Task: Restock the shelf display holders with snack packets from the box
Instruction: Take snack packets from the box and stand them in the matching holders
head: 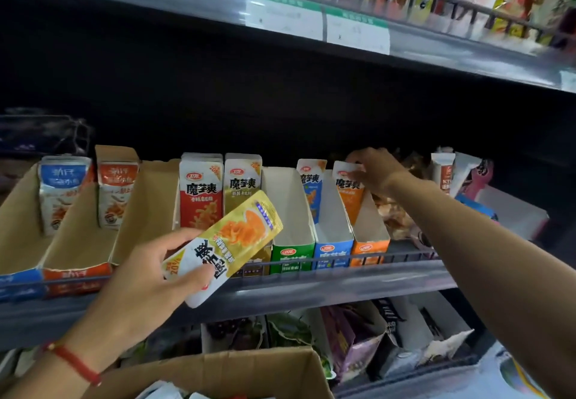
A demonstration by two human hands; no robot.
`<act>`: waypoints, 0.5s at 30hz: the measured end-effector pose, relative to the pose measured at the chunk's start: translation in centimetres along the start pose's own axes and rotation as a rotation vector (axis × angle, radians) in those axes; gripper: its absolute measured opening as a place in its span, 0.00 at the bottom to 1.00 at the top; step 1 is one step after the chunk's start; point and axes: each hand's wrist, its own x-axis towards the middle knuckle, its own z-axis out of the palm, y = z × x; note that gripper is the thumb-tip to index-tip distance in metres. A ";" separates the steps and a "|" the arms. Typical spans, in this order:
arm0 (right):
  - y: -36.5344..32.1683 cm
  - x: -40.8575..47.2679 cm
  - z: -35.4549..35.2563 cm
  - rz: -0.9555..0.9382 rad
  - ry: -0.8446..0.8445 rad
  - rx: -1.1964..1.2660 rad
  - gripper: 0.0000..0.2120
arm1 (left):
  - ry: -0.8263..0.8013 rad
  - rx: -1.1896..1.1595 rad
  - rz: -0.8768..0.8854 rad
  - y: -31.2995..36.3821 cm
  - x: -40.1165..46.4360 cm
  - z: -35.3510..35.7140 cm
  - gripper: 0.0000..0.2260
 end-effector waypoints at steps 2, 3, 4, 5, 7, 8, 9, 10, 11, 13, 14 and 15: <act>0.1 1.2 0.4 -0.002 -0.051 -0.047 0.14 | -0.007 0.015 -0.004 -0.2 0.1 -0.2 0.13; 0.2 1.6 0.4 -0.003 -0.058 -0.067 0.15 | -0.010 0.019 -0.003 -0.3 0.1 -0.3 0.13; 0.3 2.1 0.5 -0.009 -0.051 -0.093 0.14 | -0.015 0.021 -0.006 -0.4 0.1 -0.4 0.12; 0.4 2.4 0.5 -0.018 -0.035 -0.116 0.13 | -0.021 0.023 -0.008 -0.4 0.2 -0.5 0.12; 0.5 2.8 0.7 -0.035 0.007 -0.129 0.14 | -0.043 0.006 -0.005 -0.3 0.2 -0.6 0.16; 0.6 3.0 0.8 -0.040 0.023 -0.127 0.15 | -0.050 0.005 -0.002 -0.1 0.2 -0.7 0.19; 0.6 3.1 1.0 -0.042 0.035 -0.130 0.15 | -0.051 0.013 0.000 0.1 0.1 -0.8 0.22; 0.6 3.1 1.3 -0.044 0.044 -0.147 0.16 | -0.047 0.020 -0.002 0.3 0.1 -0.8 0.23; 0.7 3.2 1.6 -0.055 0.065 -0.176 0.16 | -0.042 0.026 -0.007 0.5 0.0 -0.9 0.24; 0.8 3.0 2.0 -0.074 0.146 -0.205 0.16 | -0.044 0.037 -0.027 0.8 -0.2 -1.2 0.22; 0.9 2.8 2.1 -0.074 0.199 -0.199 0.15 | -0.043 0.048 -0.036 0.8 -0.4 -1.3 0.20; 0.9 2.6 2.2 -0.068 0.250 -0.182 0.15 | -0.035 0.059 -0.047 0.7 -0.5 -1.4 0.18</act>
